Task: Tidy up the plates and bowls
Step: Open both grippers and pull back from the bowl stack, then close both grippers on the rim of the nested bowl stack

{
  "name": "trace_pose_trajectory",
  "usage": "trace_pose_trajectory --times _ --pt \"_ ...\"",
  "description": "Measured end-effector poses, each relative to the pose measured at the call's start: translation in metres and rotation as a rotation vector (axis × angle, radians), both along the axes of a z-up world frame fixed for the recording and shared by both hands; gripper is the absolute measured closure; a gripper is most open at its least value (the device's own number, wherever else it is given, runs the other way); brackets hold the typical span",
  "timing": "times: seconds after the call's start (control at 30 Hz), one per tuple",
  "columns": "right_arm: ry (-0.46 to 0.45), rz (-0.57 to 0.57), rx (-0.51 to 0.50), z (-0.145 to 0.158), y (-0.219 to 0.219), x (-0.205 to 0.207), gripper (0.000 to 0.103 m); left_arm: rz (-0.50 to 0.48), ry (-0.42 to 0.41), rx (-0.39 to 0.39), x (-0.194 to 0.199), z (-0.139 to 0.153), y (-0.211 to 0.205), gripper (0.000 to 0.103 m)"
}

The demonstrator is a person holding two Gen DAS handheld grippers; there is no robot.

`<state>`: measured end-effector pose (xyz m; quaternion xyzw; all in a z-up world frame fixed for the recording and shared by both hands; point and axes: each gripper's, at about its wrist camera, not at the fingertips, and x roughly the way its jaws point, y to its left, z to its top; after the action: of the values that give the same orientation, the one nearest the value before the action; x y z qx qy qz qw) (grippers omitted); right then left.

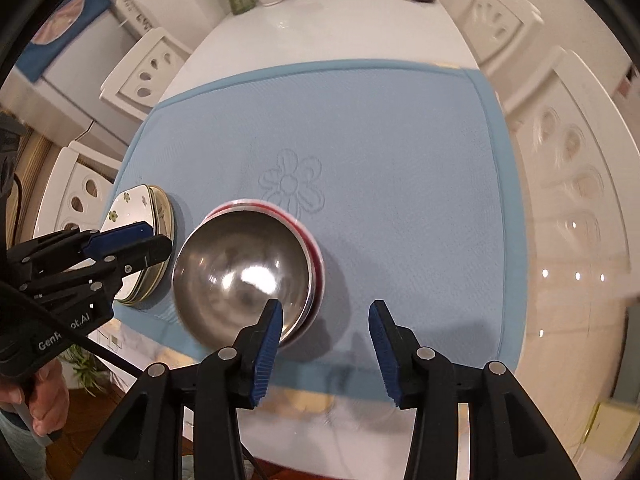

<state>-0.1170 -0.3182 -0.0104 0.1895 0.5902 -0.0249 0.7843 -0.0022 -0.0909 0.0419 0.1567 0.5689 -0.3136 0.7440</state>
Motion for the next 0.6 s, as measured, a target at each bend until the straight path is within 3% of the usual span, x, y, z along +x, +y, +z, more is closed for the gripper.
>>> trace_pose_trajectory --times 0.17,0.27,0.33,0.6 --pt "0.027 -0.067 0.019 0.004 0.029 -0.024 0.054 -0.017 0.041 0.018 -0.024 -0.010 0.043 0.080" --pt "0.043 -0.105 0.066 0.002 0.049 -0.039 0.054 0.011 0.078 0.000 -0.041 -0.017 0.074 0.069" --pt "0.047 -0.119 0.069 0.001 0.062 -0.048 0.054 0.021 0.090 -0.004 -0.052 -0.021 0.089 0.069" --pt "0.095 -0.156 0.066 -0.005 0.101 -0.082 0.053 -0.023 0.100 -0.036 -0.088 -0.027 0.114 0.069"
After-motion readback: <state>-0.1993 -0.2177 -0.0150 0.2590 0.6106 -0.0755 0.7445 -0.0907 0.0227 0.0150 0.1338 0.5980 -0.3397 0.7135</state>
